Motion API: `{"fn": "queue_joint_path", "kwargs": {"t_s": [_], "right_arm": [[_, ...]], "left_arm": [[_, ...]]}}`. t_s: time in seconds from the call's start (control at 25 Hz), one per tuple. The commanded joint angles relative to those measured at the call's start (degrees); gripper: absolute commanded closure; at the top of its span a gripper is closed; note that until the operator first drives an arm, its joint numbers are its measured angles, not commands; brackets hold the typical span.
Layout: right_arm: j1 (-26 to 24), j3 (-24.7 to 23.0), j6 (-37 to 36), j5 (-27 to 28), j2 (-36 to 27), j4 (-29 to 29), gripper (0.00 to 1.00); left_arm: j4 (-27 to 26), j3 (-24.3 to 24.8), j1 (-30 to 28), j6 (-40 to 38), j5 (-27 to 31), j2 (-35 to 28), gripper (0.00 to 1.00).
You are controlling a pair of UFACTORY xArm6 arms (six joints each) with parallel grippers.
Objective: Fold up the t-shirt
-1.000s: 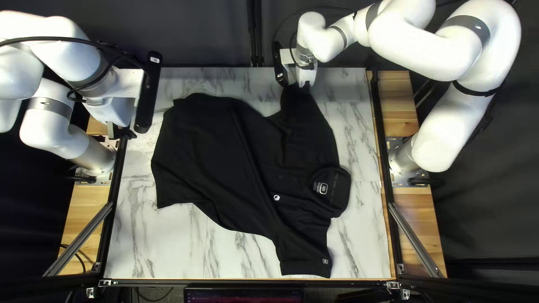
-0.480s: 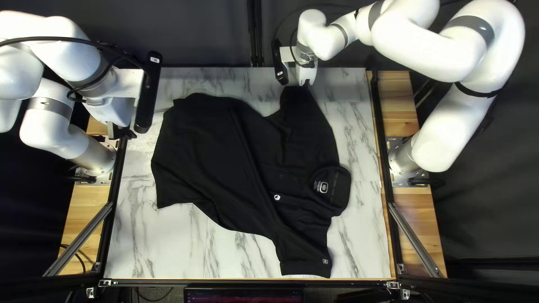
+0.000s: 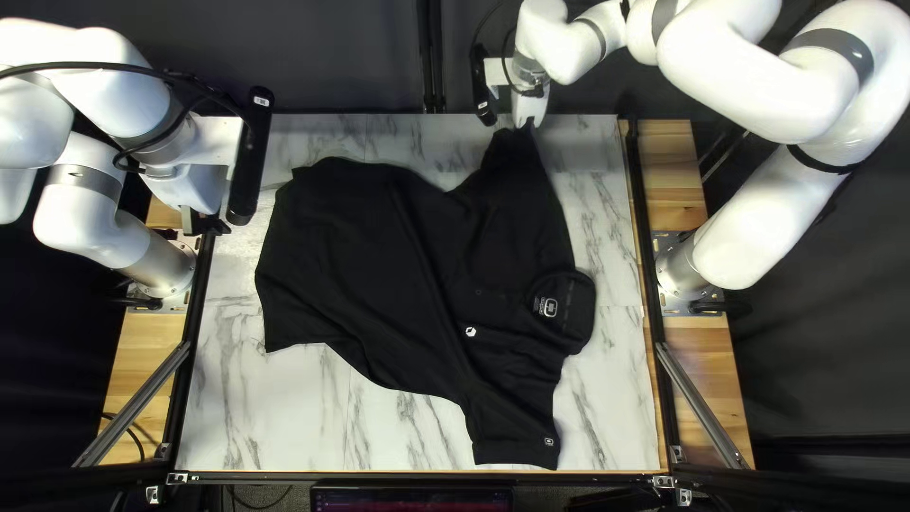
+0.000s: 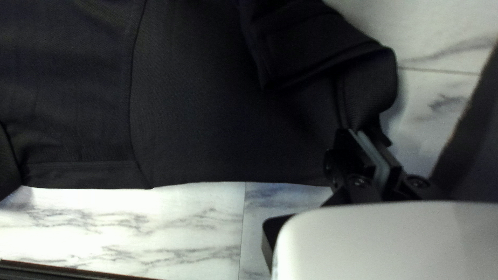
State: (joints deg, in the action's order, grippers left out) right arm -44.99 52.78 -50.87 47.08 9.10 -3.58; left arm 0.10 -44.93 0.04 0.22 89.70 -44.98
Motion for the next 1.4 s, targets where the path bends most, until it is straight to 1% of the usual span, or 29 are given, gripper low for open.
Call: {"fn": "queue_joint_path", "kwargs": {"t_s": [0.04, 0.2, 0.48, 0.64, 0.68, 0.72, 0.76, 1.0, 1.16, 1.2, 1.24, 1.28, 1.36, 1.4], "right_arm": [[-2.0, 0.7, -0.9, 0.1, 0.8, 0.5, 1.00], [-3.9, 1.8, -2.1, 0.6, 1.6, 0.5, 1.00], [-5.1, 4.2, -2.6, 1.0, 3.6, 1.1, 1.00], [-5.3, 3.8, -2.6, 0.7, 3.0, 1.2, 1.00], [-5.0, 2.9, -2.5, 0.2, 2.3, 1.0, 0.97], [-4.7, 2.1, -2.3, -0.2, 1.6, 0.8, 0.12], [-4.5, 1.4, -2.1, -0.5, 1.0, 0.7, 0.00], [-2.0, -5.9, 1.1, -3.3, -7.1, 0.3, 0.00], [-1.1, -9.8, 2.7, -3.3, -13.6, 0.8, 0.00], [-0.3, -11.7, 3.8, -2.9, -17.0, 1.1, 0.00], [0.3, -12.8, 4.5, -2.7, -18.8, 1.3, 0.00], [1.7, -14.8, 6.2, -2.3, -22.5, 1.8, 0.00], [3.4, -17.0, 8.5, -1.6, -26.6, 2.7, 0.00], [5.2, -18.7, 11.0, 0.1, -31.0, 3.7, 0.00]], "left_arm": [[0.0, 0.0, 0.0, 0.0, 0.0, 0.0, 0.00], [0.0, 0.0, 0.0, 0.0, 0.0, 0.0, 0.00], [0.0, 0.0, 0.0, 0.0, 0.0, 0.0, 0.00], [0.0, 0.0, 0.0, 0.0, 0.0, 0.0, 0.00], [0.0, 0.0, 0.0, 0.0, 0.0, 0.0, 0.00], [0.0, 0.0, 0.0, 0.0, 0.0, 0.0, 0.00], [0.0, 0.0, 0.0, 0.0, 0.0, 0.0, 0.00], [0.0, 0.0, 0.0, 0.0, 0.0, 0.0, 0.00], [0.0, 0.0, 0.0, 0.0, 0.0, 0.0, 0.00], [0.0, 0.0, 0.0, 0.0, 0.0, 0.0, 0.00], [0.0, 0.0, 0.0, 0.0, 0.0, 0.0, 0.00], [0.0, 0.0, 0.0, 0.0, 0.0, 0.0, 0.00], [0.0, 0.0, 0.0, 0.0, 0.0, 0.0, 0.00], [0.0, 0.0, 0.0, 0.0, 0.0, 0.0, 0.00]]}}
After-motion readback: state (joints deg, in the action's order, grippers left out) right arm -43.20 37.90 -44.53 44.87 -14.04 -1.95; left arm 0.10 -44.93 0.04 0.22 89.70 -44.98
